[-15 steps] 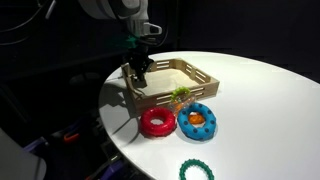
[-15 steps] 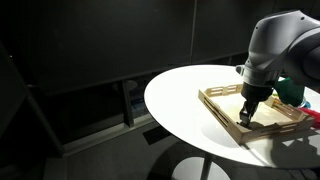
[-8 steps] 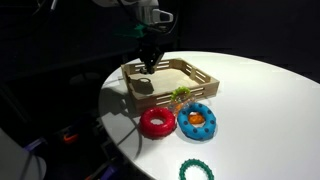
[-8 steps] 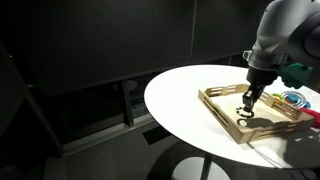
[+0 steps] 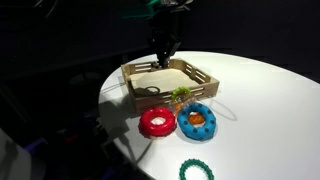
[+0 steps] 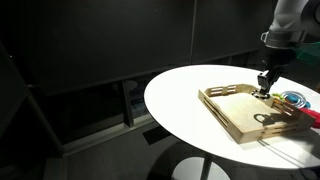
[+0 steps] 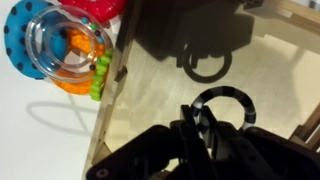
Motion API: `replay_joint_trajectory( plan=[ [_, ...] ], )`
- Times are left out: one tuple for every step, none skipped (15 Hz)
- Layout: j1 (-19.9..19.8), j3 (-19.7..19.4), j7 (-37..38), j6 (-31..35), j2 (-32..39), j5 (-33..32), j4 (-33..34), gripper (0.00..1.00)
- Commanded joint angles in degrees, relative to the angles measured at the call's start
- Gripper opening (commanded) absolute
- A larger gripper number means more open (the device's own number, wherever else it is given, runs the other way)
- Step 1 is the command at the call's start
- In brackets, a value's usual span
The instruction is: Place the black and white ring on the blue one
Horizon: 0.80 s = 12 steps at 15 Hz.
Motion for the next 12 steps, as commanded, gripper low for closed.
replay_joint_trajectory(
  plan=[
    [-3.0,-2.03,1.18,-3.26,-2.1,-2.88,0.32,0.05],
    [-3.95,-2.64,1.43,-3.56,-2.36,-3.8,0.28,0.05],
    [-4.93,-3.26,1.68,-3.81,-2.62,-4.78,0.35,0.05],
    [-5.85,-3.84,2.06,-3.92,-2.82,-5.93,0.41,0.05],
    [-6.67,-4.42,2.21,-3.87,-2.95,-6.77,0.41,0.05],
    [-7.52,-4.92,2.67,-4.08,-3.15,-7.91,0.51,0.05],
    [-8.29,-5.35,3.16,-4.12,-3.26,-9.01,0.51,0.05],
    [-9.05,-5.77,3.69,-4.32,-3.38,-10.12,0.5,0.05],
    [-9.77,-6.22,4.11,-4.45,-3.46,-11.14,0.39,0.05],
    [-10.34,-6.57,4.55,-4.63,-3.55,-11.77,0.21,0.05],
    [-10.81,-6.9,4.89,-4.86,-3.59,-12.33,0.03,0.05],
    [-11.18,-7.18,5.21,-5.17,-3.57,-12.66,-0.13,0.06]
  ],
)
